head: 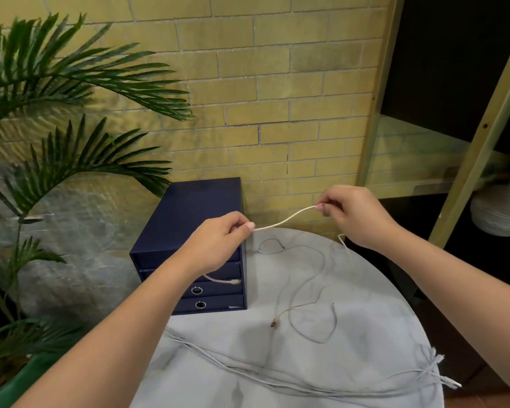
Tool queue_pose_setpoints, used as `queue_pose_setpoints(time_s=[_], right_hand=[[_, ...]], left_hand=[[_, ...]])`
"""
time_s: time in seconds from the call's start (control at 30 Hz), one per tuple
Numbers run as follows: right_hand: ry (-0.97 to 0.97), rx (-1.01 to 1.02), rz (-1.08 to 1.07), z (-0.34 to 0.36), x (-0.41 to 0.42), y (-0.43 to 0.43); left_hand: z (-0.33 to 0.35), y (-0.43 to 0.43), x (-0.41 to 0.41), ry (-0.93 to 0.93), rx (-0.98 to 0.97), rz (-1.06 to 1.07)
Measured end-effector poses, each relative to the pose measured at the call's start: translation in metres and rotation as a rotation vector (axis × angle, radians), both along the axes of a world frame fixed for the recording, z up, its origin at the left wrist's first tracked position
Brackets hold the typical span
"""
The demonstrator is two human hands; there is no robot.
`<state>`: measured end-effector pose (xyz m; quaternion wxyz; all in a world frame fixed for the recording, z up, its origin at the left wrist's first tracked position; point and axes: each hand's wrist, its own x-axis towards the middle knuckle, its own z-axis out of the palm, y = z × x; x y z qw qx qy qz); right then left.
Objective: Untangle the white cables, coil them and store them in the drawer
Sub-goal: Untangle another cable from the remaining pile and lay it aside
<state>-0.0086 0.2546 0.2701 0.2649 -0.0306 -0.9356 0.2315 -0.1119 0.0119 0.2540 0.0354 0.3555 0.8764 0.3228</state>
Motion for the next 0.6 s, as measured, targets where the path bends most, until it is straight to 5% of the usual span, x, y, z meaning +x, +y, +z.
queue_pose_setpoints(time_s=[0.17, 0.6], right_hand=[[0.030, 0.037, 0.113, 0.006, -0.006, -0.026], [-0.032, 0.114, -0.026, 0.000, -0.013, -0.017]], left_hand=[[0.005, 0.021, 0.011, -0.021, -0.002, -0.129], [0.010, 0.014, 0.006, 0.319, 0.067, 0.127]])
